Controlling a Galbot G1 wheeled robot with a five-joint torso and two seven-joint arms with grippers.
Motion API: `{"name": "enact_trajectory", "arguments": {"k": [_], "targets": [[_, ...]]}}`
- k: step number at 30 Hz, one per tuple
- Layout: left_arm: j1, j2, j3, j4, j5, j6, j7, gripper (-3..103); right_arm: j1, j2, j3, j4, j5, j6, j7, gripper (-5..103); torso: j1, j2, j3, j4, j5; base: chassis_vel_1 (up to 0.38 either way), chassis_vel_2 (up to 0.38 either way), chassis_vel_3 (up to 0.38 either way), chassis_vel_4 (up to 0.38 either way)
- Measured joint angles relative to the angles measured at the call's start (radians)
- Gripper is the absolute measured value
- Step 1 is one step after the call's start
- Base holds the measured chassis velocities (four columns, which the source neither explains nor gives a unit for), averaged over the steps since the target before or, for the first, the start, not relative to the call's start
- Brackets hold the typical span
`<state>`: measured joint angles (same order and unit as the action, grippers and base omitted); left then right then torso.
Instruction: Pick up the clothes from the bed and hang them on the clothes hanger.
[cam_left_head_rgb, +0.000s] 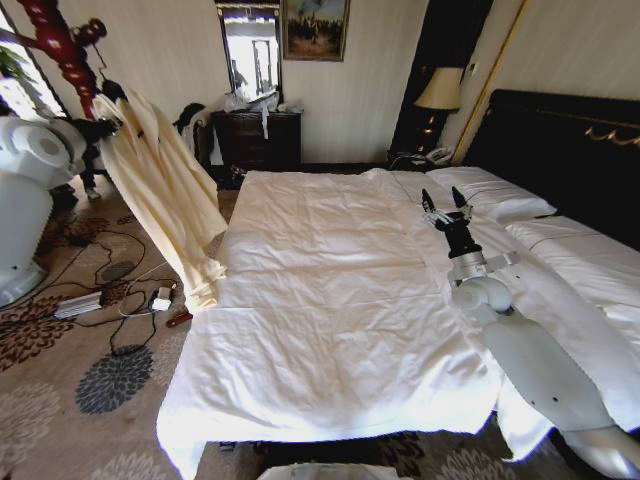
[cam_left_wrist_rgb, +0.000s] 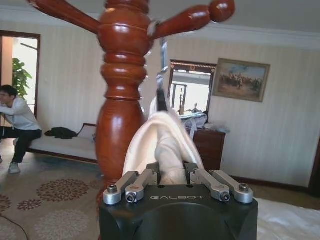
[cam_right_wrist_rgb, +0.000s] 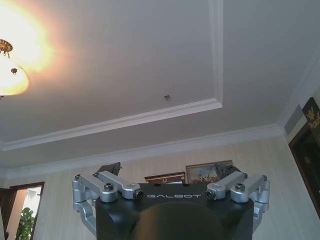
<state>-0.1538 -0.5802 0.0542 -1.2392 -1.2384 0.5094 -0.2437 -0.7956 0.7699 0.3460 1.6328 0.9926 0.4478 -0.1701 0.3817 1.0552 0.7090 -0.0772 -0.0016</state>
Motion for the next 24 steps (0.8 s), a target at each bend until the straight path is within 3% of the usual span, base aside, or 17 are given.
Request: {"name": "enact_trajectory", "arguments": {"k": [1, 3, 7, 9, 11, 15, 16, 17, 19, 21, 22, 24], "targets": [[0.006, 0.004, -0.010, -0.006, -0.002, -0.012, -0.001, 31, 0.000, 0.000, -0.001, 0.002, 0.000, -0.001, 0.001, 100, 0.000, 0.000, 0.000, 0.0001, 0.0002, 0.000, 0.000, 0.000, 0.000], [0.009, 0.006, -0.014, -0.009, -0.003, -0.017, -0.001, 31, 0.000, 0.000, -0.001, 0.003, 0.000, -0.001, 0.001, 100, 0.000, 0.000, 0.000, 0.0002, 0.0005, 0.000, 0.000, 0.000, 0.000], [0.034, 0.031, -0.040, -0.047, -0.005, -0.057, 0.002, 53, 0.001, -0.002, -0.005, 0.009, 0.000, -0.004, 0.012, 100, 0.000, 0.000, 0.000, -0.0014, 0.0016, 0.000, 0.000, 0.000, 0.000], [0.039, 0.039, -0.043, -0.058, -0.005, -0.064, 0.005, 53, 0.002, -0.003, -0.006, 0.010, 0.000, -0.006, 0.013, 100, 0.000, 0.000, 0.000, -0.0013, 0.0014, 0.000, 0.000, 0.000, 0.000], [0.055, 0.061, -0.050, -0.089, -0.005, -0.077, 0.008, 64, 0.003, -0.003, -0.010, 0.012, 0.000, -0.009, 0.015, 100, 0.000, 0.000, 0.000, -0.0003, 0.0014, 0.000, 0.000, 0.000, 0.000], [0.102, 0.105, -0.082, -0.161, -0.004, -0.083, 0.007, 80, 0.004, -0.005, -0.012, 0.019, 0.001, -0.020, 0.025, 100, 0.000, 0.000, 0.000, -0.0010, 0.0016, 0.000, 0.000, 0.000, 0.000], [0.126, 0.123, -0.100, -0.188, -0.003, -0.083, 0.007, 80, 0.004, -0.006, -0.012, 0.023, 0.000, -0.031, 0.044, 100, 0.000, 0.000, 0.000, -0.0011, 0.0016, 0.000, 0.000, 0.000, 0.000], [0.167, 0.156, -0.125, -0.235, 0.000, -0.087, 0.005, 90, 0.003, -0.008, -0.011, 0.031, -0.001, -0.051, 0.085, 100, 0.000, 0.000, 0.000, -0.0011, 0.0015, 0.000, 0.000, 0.000, 0.000], [0.193, 0.176, -0.138, -0.261, 0.002, -0.091, 0.001, 90, 0.002, -0.009, -0.011, 0.035, 0.001, -0.058, 0.103, 100, 0.000, 0.000, 0.000, -0.0010, 0.0016, 0.000, 0.000, 0.000, 0.000], [0.274, 0.247, -0.170, -0.356, 0.006, -0.109, -0.035, 98, -0.007, -0.010, -0.001, 0.054, 0.010, -0.083, 0.181, 100, 0.000, 0.000, 0.000, -0.0001, 0.0008, 0.000, 0.000, 0.000, 0.000], [0.274, 0.247, -0.170, -0.356, 0.006, -0.109, -0.035, 98, -0.007, -0.010, -0.001, 0.054, 0.010, -0.083, 0.181, 100, 0.000, 0.000, 0.000, -0.0001, 0.0008, 0.000, 0.000, 0.000, 0.000], [0.332, 0.315, -0.187, -0.470, -0.007, -0.137, -0.111, 100, -0.038, -0.017, 0.027, 0.080, 0.008, -0.110, 0.232, 100, 0.000, 0.000, 0.000, 0.0005, 0.0017, 0.000, 0.000, 0.000, 0.000]]}}
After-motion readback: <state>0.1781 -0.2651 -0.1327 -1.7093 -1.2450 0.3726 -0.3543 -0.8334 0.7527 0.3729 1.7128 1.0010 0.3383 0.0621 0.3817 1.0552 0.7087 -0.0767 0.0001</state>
